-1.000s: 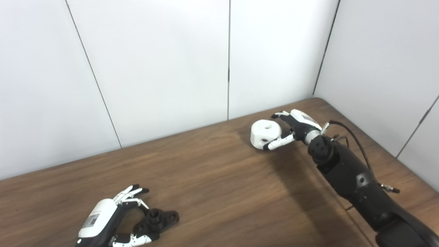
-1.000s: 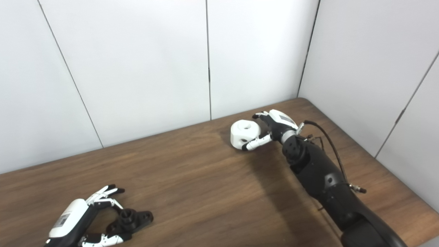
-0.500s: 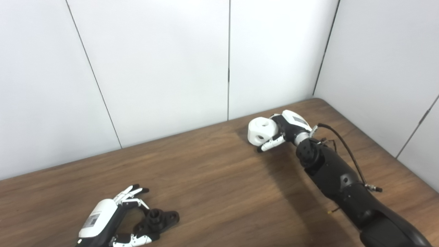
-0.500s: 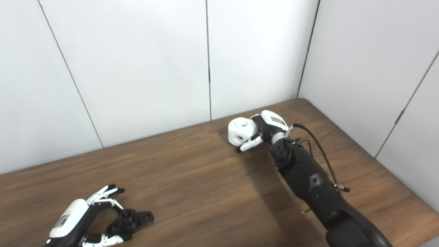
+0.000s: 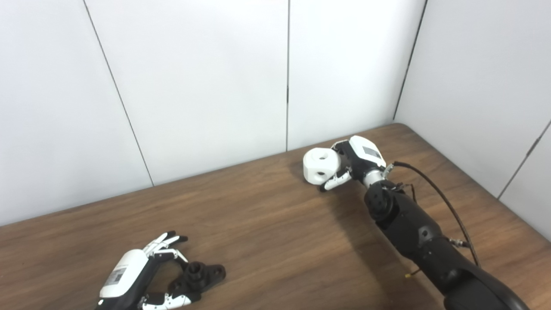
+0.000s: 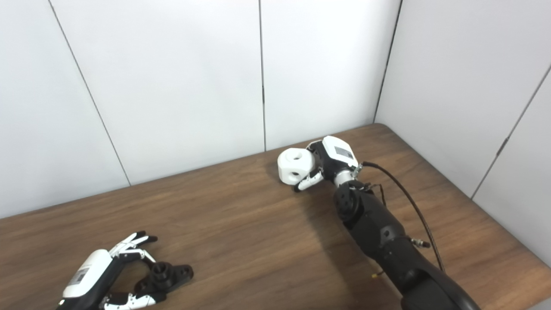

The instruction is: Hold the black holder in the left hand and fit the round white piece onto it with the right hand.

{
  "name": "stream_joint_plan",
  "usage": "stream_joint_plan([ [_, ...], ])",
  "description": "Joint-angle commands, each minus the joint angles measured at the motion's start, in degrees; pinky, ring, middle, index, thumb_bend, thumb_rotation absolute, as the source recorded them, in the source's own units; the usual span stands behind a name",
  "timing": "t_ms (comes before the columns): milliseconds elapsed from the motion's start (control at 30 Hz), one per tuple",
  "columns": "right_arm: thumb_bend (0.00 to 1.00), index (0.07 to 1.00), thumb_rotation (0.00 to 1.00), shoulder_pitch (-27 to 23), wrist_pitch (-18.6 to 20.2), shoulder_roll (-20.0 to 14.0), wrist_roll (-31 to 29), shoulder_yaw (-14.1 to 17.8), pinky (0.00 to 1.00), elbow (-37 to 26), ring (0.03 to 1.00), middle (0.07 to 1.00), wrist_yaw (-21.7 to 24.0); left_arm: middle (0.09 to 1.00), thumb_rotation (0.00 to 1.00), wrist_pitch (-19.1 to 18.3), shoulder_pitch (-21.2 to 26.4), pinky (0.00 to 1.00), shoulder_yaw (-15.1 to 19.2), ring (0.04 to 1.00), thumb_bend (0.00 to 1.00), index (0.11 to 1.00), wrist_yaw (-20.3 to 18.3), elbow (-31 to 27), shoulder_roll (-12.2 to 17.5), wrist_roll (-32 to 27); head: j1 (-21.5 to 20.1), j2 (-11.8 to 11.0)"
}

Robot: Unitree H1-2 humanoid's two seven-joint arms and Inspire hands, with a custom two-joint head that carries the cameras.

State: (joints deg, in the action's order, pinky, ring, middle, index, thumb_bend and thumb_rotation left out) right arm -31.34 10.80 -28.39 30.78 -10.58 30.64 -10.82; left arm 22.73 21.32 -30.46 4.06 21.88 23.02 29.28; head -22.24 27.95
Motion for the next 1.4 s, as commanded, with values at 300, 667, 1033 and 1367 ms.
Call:
stream_joint_plan([
  [300, 0.52, 0.483, 0.13, 0.0, 0.1, 1.7, 1.4, -1.0, 0.66, -2.1, 0.749, 0.723, -0.5, 0.881, 0.05, -0.8, -6.5, 0.93, -4.2, 0.96, 0.52, 0.485, -5.0, 5.4, -1.8, 3.7, 0.7, 0.5],
  [667, 0.52, 0.483, 0.13, 1.8, 0.3, 3.5, 0.7, -0.6, 0.66, -8.8, 0.757, 0.714, 1.2, 0.888, 0.05, -1.1, -6.1, 0.94, -3.9, 0.971, 0.52, 0.485, -5.1, 5.5, -1.6, 3.5, 2.7, 1.3],
  [1033, 0.52, 0.483, 0.13, 3.7, 1.3, 5.7, 2.1, -0.5, 0.64, -16.4, 0.746, 0.712, 3.6, 0.891, 0.05, -1.2, -5.4, 0.95, -3.9, 0.971, 0.52, 0.486, -5.1, 6.5, -1.3, 4.3, 4.9, 2.3],
  [1367, 0.52, 0.483, 0.13, 6.8, 1.0, 8.4, 1.2, -0.6, 0.62, -23.7, 0.747, 0.716, 6.8, 0.893, 0.05, -2.0, -5.0, 0.95, -4.0, 0.973, 0.52, 0.485, -5.2, 6.4, -1.9, 4.6, 8.1, 3.2],
])
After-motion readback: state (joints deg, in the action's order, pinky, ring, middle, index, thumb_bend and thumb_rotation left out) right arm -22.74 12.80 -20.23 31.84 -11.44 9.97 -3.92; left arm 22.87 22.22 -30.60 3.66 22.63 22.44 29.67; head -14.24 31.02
